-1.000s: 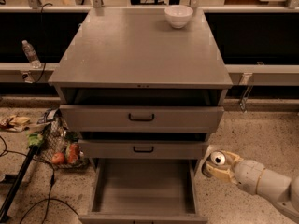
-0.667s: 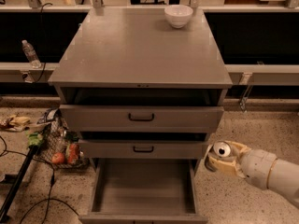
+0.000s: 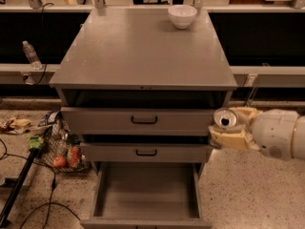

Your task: Pick redbull can from bottom drawer and place on counter

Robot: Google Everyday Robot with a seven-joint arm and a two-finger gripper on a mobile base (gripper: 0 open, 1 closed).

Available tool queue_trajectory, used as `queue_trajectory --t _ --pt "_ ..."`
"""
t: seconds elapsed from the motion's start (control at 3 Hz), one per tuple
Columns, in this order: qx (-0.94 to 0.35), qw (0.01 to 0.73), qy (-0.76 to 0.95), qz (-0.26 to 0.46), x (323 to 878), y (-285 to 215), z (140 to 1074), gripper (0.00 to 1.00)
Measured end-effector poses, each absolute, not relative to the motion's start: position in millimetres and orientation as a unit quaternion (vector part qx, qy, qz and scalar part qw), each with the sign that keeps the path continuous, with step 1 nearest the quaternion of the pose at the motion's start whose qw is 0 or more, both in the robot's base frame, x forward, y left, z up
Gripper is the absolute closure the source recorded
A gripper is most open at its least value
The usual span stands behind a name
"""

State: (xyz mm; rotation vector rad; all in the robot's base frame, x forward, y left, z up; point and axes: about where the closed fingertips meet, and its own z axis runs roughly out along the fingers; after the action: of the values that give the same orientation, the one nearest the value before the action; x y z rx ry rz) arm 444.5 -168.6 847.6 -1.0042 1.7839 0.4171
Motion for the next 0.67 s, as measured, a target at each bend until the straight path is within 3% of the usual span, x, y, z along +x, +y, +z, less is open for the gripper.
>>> queue_trajectory --t 0.67 --pt "-0.432 0.512 0.722 0.173 452.4 -155.7 884.0 1.0"
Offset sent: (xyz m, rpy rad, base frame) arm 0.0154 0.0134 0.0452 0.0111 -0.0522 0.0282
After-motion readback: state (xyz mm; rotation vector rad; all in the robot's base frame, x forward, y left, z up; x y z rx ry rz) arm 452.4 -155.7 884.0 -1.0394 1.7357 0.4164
